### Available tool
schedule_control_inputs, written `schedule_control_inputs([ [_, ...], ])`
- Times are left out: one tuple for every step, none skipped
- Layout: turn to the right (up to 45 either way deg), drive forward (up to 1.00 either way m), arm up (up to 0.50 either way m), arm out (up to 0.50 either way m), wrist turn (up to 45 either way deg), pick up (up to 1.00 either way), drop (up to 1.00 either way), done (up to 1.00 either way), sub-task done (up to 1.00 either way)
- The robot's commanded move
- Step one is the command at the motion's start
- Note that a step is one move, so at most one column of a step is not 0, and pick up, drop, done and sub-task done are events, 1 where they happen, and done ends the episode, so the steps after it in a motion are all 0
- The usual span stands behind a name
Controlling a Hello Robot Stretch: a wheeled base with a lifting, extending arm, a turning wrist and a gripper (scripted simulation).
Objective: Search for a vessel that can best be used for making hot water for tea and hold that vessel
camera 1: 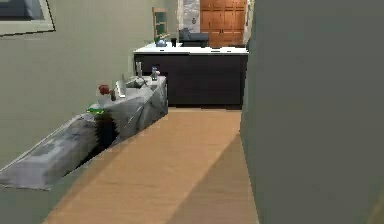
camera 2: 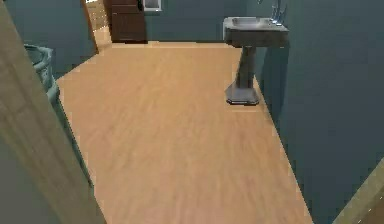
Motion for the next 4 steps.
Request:
schedule_control_inputs([
  [0.0, 1.0, 0.0, 0.0, 0.0, 0.0, 0.0, 0.0, 0.0],
  [0.0, 1.0, 0.0, 0.0, 0.0, 0.0, 0.0, 0.0, 0.0],
  [6.0, 0.0, 0.0, 0.0, 0.0, 0.0, 0.0, 0.0, 0.0],
  [0.0, 0.7, 0.0, 0.0, 0.0, 0.0, 0.0, 0.0, 0.0],
])
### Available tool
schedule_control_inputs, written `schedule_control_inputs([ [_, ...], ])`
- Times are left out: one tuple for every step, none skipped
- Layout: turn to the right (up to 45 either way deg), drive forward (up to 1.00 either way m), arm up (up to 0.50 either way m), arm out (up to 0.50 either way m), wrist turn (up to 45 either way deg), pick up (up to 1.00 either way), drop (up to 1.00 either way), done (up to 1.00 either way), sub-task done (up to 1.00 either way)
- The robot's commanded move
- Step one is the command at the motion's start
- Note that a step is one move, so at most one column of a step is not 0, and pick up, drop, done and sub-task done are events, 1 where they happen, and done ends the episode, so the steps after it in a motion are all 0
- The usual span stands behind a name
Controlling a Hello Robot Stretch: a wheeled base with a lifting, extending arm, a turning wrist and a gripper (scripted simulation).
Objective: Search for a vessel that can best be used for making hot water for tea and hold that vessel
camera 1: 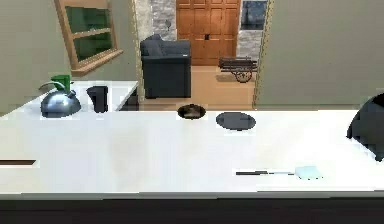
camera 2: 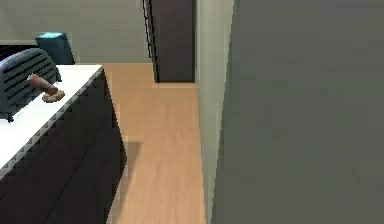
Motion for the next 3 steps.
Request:
schedule_control_inputs([
  [45.0, 0.0, 0.0, 0.0, 0.0, 0.0, 0.0, 0.0, 0.0],
  [36.0, 0.0, 0.0, 0.0, 0.0, 0.0, 0.0, 0.0, 0.0],
  [0.0, 0.45, 0.0, 0.0, 0.0, 0.0, 0.0, 0.0, 0.0],
])
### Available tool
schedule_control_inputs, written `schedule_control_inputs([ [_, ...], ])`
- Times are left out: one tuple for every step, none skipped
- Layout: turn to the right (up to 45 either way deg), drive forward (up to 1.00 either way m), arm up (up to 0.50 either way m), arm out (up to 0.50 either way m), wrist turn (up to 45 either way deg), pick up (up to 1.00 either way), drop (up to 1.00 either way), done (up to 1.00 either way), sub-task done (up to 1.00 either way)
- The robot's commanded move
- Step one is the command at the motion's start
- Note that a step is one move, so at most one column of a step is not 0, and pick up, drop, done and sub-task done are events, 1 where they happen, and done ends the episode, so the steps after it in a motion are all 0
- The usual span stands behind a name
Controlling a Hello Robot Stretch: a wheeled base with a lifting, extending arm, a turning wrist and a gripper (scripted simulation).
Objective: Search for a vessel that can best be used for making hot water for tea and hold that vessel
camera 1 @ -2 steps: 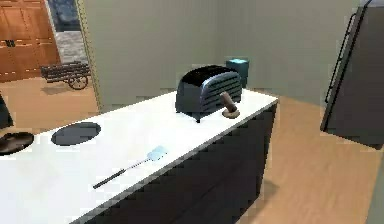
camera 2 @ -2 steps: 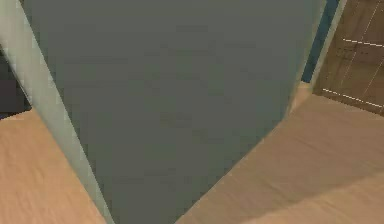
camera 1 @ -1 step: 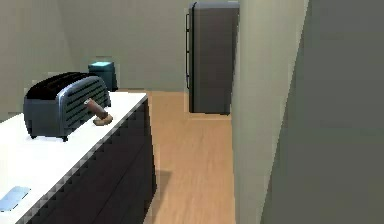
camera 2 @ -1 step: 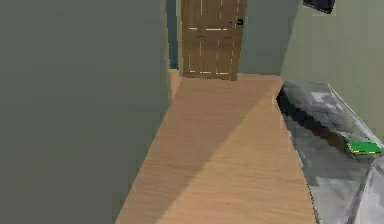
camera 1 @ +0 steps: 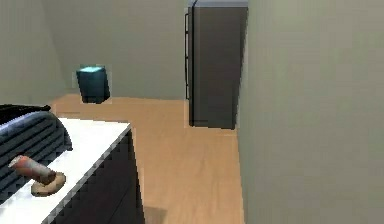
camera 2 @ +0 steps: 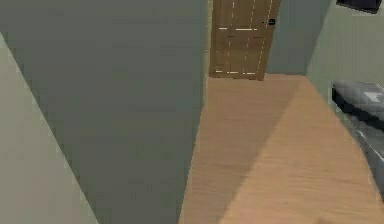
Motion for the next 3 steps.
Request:
schedule_control_inputs([
  [-6.0, 0.0, 0.0, 0.0, 0.0, 0.0, 0.0, 0.0, 0.0],
  [0.0, 0.9, 0.0, 0.0, 0.0, 0.0, 0.0, 0.0, 0.0],
  [-45.0, 0.0, 0.0, 0.0, 0.0, 0.0, 0.0, 0.0, 0.0],
])
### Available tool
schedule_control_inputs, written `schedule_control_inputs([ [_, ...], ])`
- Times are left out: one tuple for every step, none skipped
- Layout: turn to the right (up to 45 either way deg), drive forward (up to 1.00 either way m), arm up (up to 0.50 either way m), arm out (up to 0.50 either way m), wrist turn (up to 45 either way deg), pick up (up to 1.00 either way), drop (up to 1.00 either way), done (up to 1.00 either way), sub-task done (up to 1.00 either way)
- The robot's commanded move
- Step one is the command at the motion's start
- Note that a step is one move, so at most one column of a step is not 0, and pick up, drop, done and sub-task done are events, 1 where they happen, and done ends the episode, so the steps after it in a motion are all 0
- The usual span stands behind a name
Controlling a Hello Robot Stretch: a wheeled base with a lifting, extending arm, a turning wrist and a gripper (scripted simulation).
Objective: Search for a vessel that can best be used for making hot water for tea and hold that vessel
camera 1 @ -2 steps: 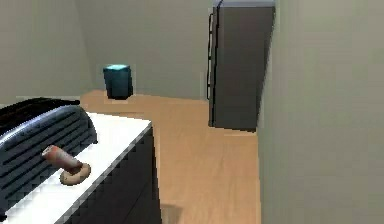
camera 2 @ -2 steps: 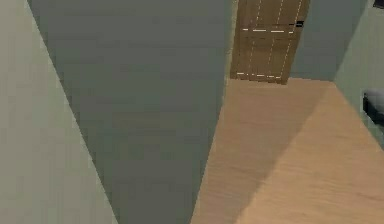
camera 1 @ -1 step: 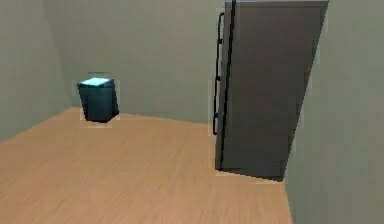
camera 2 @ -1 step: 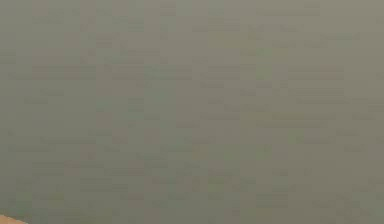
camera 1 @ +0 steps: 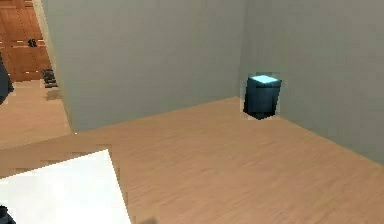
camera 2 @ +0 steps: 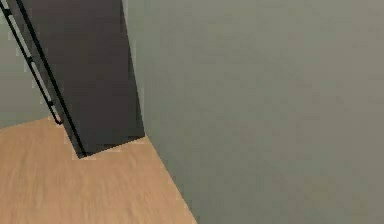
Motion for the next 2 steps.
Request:
schedule_control_inputs([
  [-3.0, 0.0, 0.0, 0.0, 0.0, 0.0, 0.0, 0.0, 0.0],
  [45.0, 0.0, 0.0, 0.0, 0.0, 0.0, 0.0, 0.0, 0.0],
])
